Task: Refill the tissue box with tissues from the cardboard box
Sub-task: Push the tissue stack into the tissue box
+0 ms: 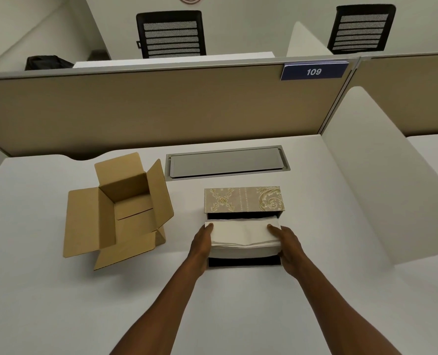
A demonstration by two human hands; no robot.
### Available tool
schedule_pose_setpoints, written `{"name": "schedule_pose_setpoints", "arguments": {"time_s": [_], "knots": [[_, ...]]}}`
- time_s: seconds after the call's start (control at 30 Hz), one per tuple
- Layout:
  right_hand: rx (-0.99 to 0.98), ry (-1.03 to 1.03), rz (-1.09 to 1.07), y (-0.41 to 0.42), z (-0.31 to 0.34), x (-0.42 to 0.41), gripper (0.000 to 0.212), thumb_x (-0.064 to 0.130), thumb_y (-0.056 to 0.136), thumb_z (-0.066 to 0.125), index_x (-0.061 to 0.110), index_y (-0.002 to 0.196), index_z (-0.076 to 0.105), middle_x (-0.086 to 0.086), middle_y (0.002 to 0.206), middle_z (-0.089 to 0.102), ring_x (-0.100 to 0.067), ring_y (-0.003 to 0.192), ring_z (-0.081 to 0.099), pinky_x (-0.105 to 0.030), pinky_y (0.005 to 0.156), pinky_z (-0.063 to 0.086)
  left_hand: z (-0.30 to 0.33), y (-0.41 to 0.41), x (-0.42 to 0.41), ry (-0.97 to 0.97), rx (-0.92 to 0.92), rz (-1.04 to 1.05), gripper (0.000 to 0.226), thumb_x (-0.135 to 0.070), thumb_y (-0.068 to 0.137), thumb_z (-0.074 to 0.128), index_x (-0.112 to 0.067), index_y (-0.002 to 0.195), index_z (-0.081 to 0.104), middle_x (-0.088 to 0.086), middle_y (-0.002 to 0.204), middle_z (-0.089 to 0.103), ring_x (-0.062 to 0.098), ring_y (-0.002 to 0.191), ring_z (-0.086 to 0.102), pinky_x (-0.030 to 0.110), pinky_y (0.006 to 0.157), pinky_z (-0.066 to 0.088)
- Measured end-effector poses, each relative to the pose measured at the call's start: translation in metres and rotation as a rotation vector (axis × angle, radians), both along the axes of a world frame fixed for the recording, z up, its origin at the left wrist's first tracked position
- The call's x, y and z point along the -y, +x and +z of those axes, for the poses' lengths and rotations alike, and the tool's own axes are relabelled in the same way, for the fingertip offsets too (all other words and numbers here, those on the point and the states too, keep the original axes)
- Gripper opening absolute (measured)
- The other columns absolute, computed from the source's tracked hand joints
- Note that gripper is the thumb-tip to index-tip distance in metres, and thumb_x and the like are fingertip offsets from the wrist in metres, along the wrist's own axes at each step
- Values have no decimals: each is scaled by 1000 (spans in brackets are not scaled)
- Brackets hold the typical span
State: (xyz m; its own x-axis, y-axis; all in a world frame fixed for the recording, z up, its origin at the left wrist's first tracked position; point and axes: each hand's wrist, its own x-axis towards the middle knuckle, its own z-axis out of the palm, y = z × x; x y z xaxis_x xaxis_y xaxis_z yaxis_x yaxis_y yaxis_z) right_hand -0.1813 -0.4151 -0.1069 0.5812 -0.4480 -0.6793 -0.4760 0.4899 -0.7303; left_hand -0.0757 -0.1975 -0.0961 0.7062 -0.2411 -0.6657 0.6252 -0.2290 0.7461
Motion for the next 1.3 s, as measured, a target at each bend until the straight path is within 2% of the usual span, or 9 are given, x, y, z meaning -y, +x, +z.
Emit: {"name": "schedule_pose_setpoints", "arguments": {"time_s": [0.07,0.23,0.4,0.6,0.73,0.87,1.0,1.1,1.3], "knots": [[34,41,-5,-2,1,0,48,28,88,75,11,130,59,-16,124,70,-37,116,65,-43,82,56,-1,0,-2,-14,0,-3,45,-43,104,39,-19,141,52,7,139,56,26,128,50,44,114,36],[54,72,20,-2,4,1,43,20,86,73,15,127,63,-14,125,71,-35,116,65,-41,85,54,4,-6,-4,-86,7,0,35,-40,104,40,-28,134,55,2,129,63,11,104,59,29,84,46],[-12,-53,73,2,-3,0,55,33,93,68,16,142,52,-9,140,61,-32,126,57,-51,112,44,0,-7,-1,-116,-23,-2,45,-41,104,40,-27,146,45,3,139,57,21,123,53,37,109,40],[-54,-154,61,5,-2,-3,64,43,91,70,14,144,50,-6,139,59,-29,125,57,-49,111,44,-7,-5,3,-112,-56,23,52,-46,103,40,-27,151,38,8,147,51,28,133,46,46,118,31],[-29,-209,96,2,3,-3,34,44,92,70,23,118,64,-6,128,67,-21,106,64,-42,98,51,-6,-2,4,-86,-64,-12,58,-51,102,39,-30,156,29,9,157,38,31,143,35,52,120,26],[-69,-389,160,-1,3,-4,57,48,91,69,19,138,55,-4,129,66,-25,114,63,-44,101,52,-7,-3,3,92,74,-93,64,-49,104,39,-26,159,16,5,164,21,27,147,27,44,119,27],[-80,-597,163,-2,8,-12,56,52,91,68,19,134,54,-6,124,68,-20,103,63,-35,89,52,-6,-7,2,289,265,30,59,-47,98,53,-10,144,46,11,146,52,29,130,51,42,106,45],[-92,-658,182,-4,7,-20,57,53,99,53,15,142,54,-7,137,64,-26,120,60,-39,103,48,-2,-15,6,317,301,34,55,-49,101,45,-11,139,54,12,139,58,30,126,55,50,105,48],[-110,-555,109,-1,10,-26,58,52,106,34,16,147,52,-8,146,57,-29,134,51,-47,115,40,2,-15,15,378,301,-88,59,-51,104,33,-23,156,28,7,158,37,30,143,37,46,114,38]]}}
